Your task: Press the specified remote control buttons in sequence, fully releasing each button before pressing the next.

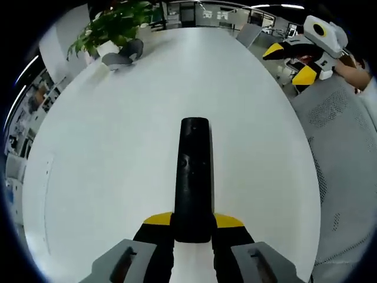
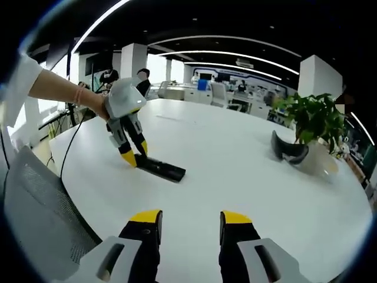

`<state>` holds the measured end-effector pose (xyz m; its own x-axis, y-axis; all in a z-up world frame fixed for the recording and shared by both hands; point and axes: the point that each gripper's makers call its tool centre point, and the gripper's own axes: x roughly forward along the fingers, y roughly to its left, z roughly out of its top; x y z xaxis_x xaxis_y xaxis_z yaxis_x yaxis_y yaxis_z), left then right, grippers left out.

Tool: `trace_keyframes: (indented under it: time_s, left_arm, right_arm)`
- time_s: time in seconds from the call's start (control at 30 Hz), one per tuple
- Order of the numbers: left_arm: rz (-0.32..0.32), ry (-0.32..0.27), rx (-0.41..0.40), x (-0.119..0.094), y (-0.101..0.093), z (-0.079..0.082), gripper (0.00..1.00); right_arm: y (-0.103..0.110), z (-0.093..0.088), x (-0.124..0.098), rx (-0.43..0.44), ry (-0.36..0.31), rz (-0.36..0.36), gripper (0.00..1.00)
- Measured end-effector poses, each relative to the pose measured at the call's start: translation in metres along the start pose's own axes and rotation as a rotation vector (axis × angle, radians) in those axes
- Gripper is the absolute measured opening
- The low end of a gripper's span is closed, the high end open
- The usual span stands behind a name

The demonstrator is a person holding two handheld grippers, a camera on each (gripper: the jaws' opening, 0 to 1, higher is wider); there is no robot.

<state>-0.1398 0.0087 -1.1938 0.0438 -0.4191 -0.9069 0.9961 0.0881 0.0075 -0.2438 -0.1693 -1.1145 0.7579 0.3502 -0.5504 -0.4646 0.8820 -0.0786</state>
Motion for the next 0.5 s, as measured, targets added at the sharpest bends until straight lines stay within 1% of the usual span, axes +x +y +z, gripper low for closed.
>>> trace_keyframes:
  time_s: [0.23, 0.5]
  left_arm:
    - [-0.004, -0.009, 0.002, -0.001, -0.015, -0.002, 0.23]
    - [-0.012, 0.028, 0.043, -0.002, -0.037, -0.003, 0.23]
  right_arm:
    - [0.003, -0.001, 0.001, -0.004, 0.003, 0.012, 0.35]
    - [0.005, -0.001, 0.001, -0.008, 0.007, 0.024, 0.34]
